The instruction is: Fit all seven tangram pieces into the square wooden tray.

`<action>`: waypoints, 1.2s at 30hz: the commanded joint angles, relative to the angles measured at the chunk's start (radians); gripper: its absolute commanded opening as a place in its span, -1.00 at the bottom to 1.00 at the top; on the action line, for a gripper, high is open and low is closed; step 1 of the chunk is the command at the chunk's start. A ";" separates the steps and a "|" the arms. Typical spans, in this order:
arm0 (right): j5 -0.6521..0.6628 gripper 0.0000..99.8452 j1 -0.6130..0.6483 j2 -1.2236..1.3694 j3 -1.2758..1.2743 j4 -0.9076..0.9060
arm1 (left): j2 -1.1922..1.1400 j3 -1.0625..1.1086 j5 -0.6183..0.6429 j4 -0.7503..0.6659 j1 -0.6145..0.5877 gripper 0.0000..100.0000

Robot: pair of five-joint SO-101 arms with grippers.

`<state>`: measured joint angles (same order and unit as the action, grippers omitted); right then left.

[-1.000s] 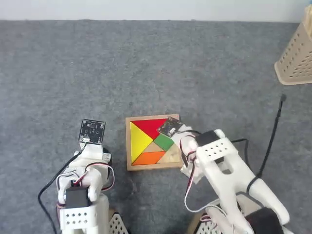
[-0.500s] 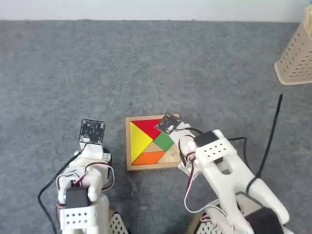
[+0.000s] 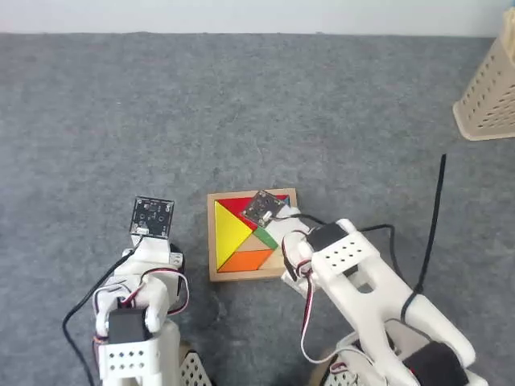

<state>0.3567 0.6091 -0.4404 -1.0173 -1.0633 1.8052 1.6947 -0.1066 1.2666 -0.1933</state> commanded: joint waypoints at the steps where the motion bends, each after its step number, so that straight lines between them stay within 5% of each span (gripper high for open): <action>1: -0.017 -0.46 0.007 -0.028 -0.014 0.019 | 0.023 -0.008 0.008 0.000 0.003 -0.86; 15: -0.023 -0.47 -0.096 -0.021 -0.060 0.107 | 0.023 -0.008 0.008 0.000 0.003 -0.86; 22: -0.109 -0.47 -0.219 0.214 0.072 0.110 | 0.023 -0.008 0.008 0.000 0.003 -0.86; 36: -0.112 -0.75 -0.433 0.208 0.195 0.085 | 0.023 -0.008 0.008 0.000 0.003 -0.86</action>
<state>0.2585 0.2501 -0.1626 -0.8623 -0.9759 1.8052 1.6947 -0.1066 1.2666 -0.1933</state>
